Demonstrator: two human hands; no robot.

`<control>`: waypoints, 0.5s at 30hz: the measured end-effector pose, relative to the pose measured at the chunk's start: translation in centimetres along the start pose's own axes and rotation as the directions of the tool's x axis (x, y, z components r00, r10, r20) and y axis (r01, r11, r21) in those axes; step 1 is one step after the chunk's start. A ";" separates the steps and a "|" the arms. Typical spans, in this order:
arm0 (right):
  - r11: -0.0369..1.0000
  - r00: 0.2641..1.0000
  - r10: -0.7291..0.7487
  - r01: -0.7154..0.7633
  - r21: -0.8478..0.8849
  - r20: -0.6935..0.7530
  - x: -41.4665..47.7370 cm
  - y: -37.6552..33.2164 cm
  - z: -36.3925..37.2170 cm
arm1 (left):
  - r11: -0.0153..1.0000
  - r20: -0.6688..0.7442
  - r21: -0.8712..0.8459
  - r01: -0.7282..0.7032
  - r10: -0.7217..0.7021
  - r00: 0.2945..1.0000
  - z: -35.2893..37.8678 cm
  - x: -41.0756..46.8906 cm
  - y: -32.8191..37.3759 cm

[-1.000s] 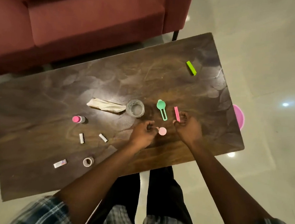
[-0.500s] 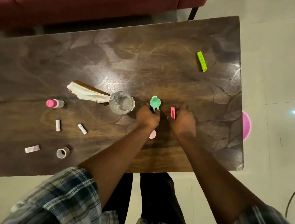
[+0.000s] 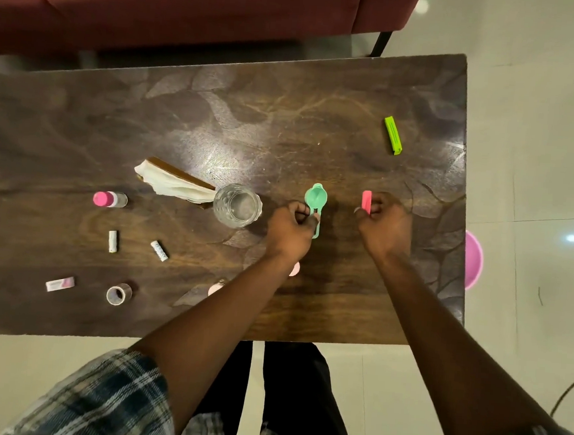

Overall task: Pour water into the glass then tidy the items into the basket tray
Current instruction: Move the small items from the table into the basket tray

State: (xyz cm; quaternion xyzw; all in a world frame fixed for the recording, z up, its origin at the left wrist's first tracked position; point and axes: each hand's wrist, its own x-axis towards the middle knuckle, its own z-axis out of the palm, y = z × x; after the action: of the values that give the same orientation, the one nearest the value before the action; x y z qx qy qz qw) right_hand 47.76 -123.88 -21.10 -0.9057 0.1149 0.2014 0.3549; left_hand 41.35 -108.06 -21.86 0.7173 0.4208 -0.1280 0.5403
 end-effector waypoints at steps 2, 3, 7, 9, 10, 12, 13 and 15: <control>0.999 1.000 -0.023 0.023 0.035 -0.009 1.1 -0.6 -1.0 | 0.997 0.002 -0.081 0.018 -0.018 1.000 -0.1 -0.5 0.5; 0.998 1.000 -0.031 0.031 0.051 -0.001 1.5 -1.0 -1.5 | 0.992 0.007 -0.121 0.024 -0.023 1.000 -0.2 -0.9 0.8; 0.995 0.994 -0.073 0.067 0.077 0.077 1.7 -2.5 -2.6 | 0.970 0.059 -0.234 0.069 -0.056 0.997 -1.5 -3.2 0.9; 0.995 0.990 -0.081 0.072 0.073 0.117 0.8 -3.2 -2.7 | 0.959 0.068 -0.266 0.096 -0.081 0.994 -2.8 -4.7 0.5; 0.994 0.987 -0.084 0.073 0.079 0.139 0.1 -3.5 -2.7 | 0.955 0.065 -0.277 0.111 -0.097 0.993 -3.5 -5.6 0.2; 0.991 0.975 -0.093 0.070 0.118 0.200 -1.3 -4.0 -2.6 | 0.943 0.056 -0.303 0.138 -0.126 0.990 -5.0 -7.3 -0.4; 0.988 0.965 -0.098 0.065 0.140 0.244 -2.3 -4.2 -2.5 | 0.937 0.050 -0.316 0.152 -0.143 0.988 -5.9 -8.3 -0.8; 0.985 0.938 -0.107 0.054 0.165 0.331 -4.6 -4.8 -2.1 | 0.927 0.045 -0.327 0.182 -0.177 0.983 -8.0 -10.2 -1.9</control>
State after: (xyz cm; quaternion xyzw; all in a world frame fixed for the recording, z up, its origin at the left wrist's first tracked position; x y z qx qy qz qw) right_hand 45.94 -121.59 -14.84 -0.8315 0.0301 0.3298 0.4460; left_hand 31.50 -105.67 -13.58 0.5744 0.4961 -0.1103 0.6417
